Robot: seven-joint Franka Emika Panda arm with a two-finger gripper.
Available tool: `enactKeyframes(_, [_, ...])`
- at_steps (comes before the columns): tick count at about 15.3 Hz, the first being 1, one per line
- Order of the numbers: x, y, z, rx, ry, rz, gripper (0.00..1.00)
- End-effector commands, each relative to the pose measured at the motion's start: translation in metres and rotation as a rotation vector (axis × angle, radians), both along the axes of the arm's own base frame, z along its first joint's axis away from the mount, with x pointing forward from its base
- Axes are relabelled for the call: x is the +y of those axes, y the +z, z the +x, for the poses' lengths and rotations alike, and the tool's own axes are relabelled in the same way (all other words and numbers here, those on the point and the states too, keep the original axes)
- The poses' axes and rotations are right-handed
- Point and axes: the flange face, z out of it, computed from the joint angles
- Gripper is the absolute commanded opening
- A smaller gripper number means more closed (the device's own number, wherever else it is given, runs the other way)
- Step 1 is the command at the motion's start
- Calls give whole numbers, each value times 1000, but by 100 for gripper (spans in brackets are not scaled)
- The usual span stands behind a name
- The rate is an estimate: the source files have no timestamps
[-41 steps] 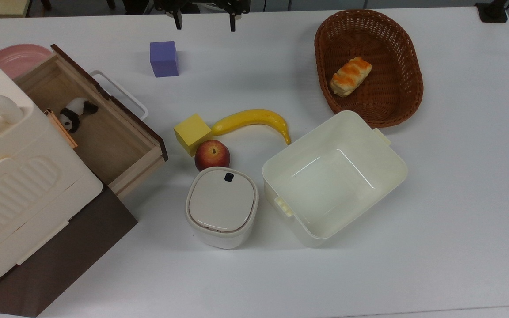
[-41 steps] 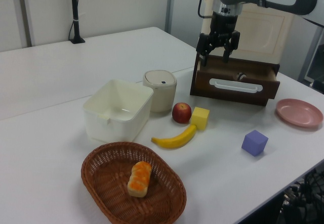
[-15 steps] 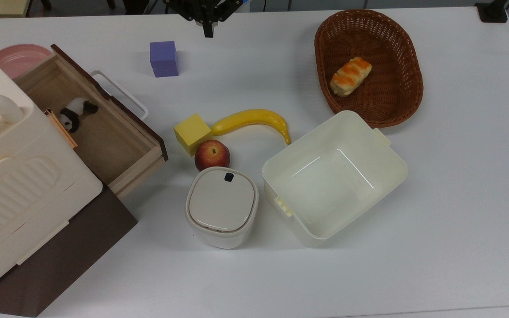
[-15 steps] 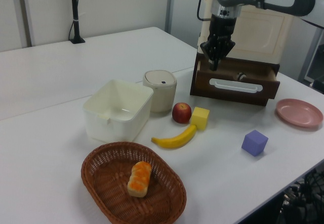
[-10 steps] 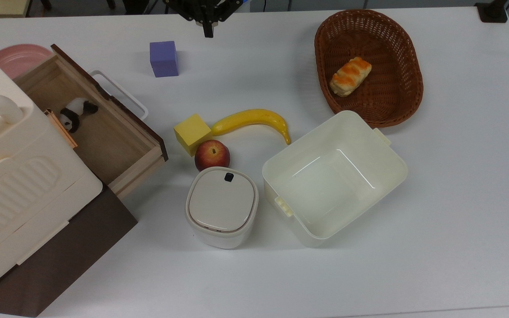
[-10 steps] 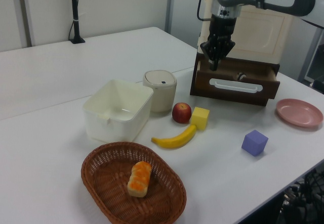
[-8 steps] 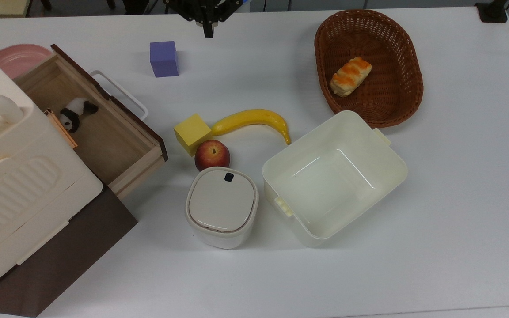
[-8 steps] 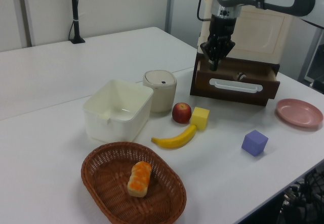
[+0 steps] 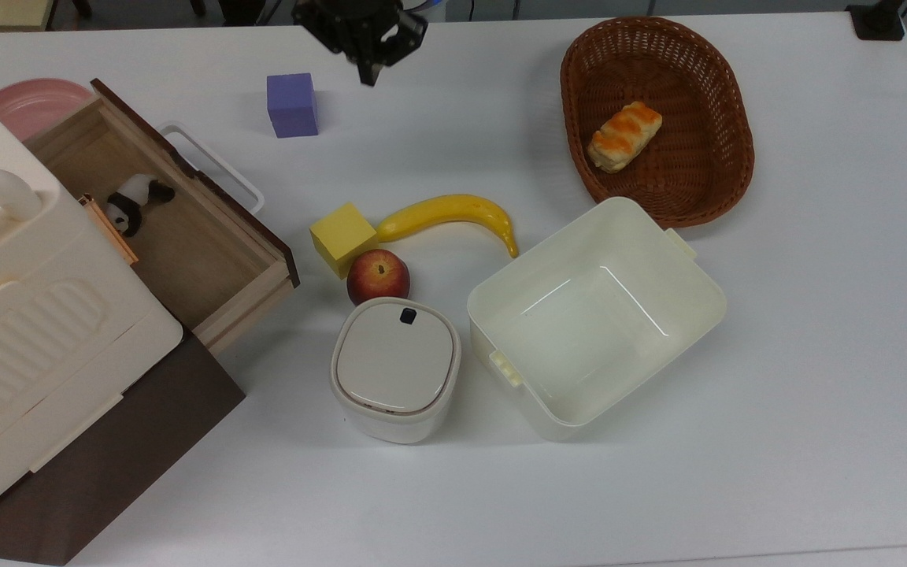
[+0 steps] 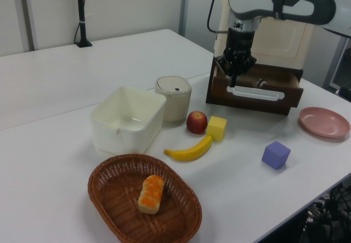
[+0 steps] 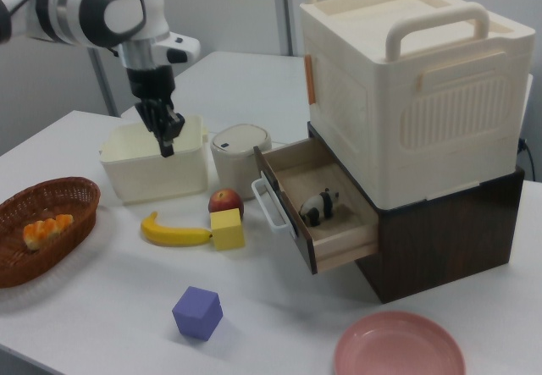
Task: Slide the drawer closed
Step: 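Move the gripper toward the open drawer's front panel, then lower the gripper against the drawer front beside its handle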
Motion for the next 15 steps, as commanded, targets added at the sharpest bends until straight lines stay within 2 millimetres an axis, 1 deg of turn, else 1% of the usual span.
enactKeyframes(1, [-36,-33,3,-56,-49,-60,0])
enactKeyframes(3, [-54,-52,3,-72,-20,-112,0])
enactKeyframes(6, [-82,-70,0,-61,33,-143,0])
enactKeyframes(11, [-102,-84,-1,-32,23,-145,0])
enactKeyframes(13, [-111,-88,3,-52,9,-148,0])
enactKeyframes(15, [-114,-98,7,-47,8,-153,0])
